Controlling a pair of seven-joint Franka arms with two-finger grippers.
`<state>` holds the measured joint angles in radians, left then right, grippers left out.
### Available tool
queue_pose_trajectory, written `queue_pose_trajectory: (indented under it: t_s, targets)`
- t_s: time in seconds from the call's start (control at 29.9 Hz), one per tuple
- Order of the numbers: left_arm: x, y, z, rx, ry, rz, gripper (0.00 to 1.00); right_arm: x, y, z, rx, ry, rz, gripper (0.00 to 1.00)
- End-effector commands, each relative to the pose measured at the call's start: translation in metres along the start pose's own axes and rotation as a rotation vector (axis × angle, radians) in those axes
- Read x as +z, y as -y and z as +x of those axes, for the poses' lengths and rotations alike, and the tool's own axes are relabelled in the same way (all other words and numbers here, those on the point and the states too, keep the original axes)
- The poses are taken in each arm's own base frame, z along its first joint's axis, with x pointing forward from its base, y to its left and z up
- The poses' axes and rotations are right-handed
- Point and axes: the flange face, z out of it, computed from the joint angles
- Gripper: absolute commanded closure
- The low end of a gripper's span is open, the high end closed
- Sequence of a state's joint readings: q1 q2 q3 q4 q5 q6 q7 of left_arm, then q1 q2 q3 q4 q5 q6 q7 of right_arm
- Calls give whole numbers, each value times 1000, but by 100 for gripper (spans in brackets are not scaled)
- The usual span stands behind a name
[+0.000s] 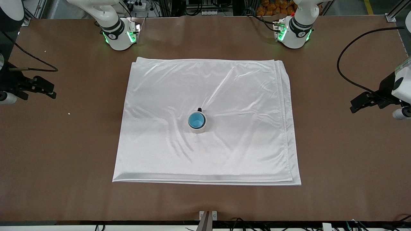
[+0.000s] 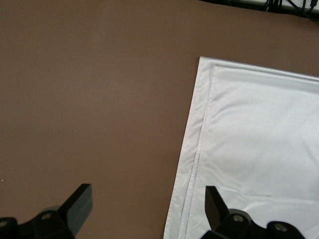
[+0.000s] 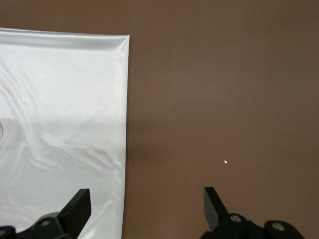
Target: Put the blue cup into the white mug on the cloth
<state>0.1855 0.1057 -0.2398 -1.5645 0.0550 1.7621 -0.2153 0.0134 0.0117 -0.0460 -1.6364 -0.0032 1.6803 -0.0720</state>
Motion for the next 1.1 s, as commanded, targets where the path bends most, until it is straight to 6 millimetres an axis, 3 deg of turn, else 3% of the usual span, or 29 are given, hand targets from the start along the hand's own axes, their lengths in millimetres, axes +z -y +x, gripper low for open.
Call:
queue_pose_trajectory:
  t_s: [0.0, 0.43, 1.07]
  targets:
    - [-5, 2, -8, 21, 1, -9, 0, -13, -4, -4, -6, -8, -14, 0]
    - [-5, 1, -7, 84, -1, -6, 0, -24, -4, -9, -2, -4, -10, 0]
    - [-9, 1, -8, 81, 2, -11, 0, -24, -5, -9, -2, -2, -10, 0]
